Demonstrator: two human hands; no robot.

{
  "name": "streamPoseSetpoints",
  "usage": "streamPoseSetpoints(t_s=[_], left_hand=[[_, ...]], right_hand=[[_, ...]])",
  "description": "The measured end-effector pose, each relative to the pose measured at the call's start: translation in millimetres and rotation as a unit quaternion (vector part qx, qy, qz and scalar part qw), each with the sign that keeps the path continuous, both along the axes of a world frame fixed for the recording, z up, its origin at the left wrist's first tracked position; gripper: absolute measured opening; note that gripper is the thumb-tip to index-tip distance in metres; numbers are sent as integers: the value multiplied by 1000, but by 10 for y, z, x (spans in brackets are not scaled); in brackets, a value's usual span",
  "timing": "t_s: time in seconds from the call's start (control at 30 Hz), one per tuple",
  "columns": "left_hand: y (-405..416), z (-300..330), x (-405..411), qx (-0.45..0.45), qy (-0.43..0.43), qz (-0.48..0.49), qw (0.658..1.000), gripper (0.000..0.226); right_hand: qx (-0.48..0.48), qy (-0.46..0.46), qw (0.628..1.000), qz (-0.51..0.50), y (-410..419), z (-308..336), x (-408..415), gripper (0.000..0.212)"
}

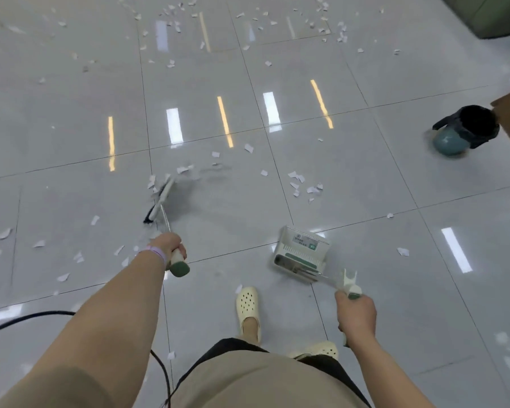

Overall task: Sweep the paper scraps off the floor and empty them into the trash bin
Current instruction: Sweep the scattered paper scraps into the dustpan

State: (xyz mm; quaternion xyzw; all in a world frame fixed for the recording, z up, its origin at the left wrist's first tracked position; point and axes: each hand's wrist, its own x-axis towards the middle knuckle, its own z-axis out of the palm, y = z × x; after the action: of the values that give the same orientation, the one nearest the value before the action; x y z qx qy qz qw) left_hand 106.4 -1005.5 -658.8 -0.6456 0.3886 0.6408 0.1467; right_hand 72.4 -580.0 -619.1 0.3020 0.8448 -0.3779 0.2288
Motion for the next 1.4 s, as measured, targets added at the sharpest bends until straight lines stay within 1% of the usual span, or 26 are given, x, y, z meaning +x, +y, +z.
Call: streamPoseSetpoints(t_s=[0.07,0.1,0.2,0.3,0.47,0.57,0.7,0.77,0.9,0.97,1.07,1.13,1.3,1.4], left_hand=[[-170,-35,38,-5,12,71,997,11],[-226,-32,42,-6,15,85,996,11],[-279,-10,15,7,18,83,996,8],[-153,-31,-122,31,20,46,998,9],[469,-64,-614,84,25,-68,994,17],[1036,-21,-993,118,30,-155,980,22],[1918,132,-1575,158,38,-269,949,23],[2399,212,-1863,174,36,-315,932,23],[3446,363,-2395,235,33,-384,892,25],[3953,417,-2588,279,21,-398,873,27],[4749,388,-2840,358,-3,-392,848,26],[5267,329,-2962,383,-26,-389,838,25],[6369,123,-3082,416,-55,-371,829,24],[6781,-19,-3141,402,-68,-361,839,25]], right_hand=[[0,1,1000,-1,-89,14,-48,16],[-1,0,1000,-6,-113,11,-61,15],[-9,1,1000,-22,-166,-2,-99,15],[-12,1,1000,-28,-203,-6,-200,15],[-9,-1,998,-67,-53,5,-346,17],[-1,-3,994,-106,223,32,-361,16],[10,2,989,-146,724,101,-339,18],[13,0,986,-164,1003,112,-328,18],[26,5,975,-219,1622,114,-412,17],[20,6,967,-254,1953,113,-486,17],[18,9,954,-300,2497,94,-580,18],[11,6,946,-325,2797,98,-624,14],[18,-5,925,-378,3394,91,-601,15],[22,-18,913,-407,3607,59,-491,17]])
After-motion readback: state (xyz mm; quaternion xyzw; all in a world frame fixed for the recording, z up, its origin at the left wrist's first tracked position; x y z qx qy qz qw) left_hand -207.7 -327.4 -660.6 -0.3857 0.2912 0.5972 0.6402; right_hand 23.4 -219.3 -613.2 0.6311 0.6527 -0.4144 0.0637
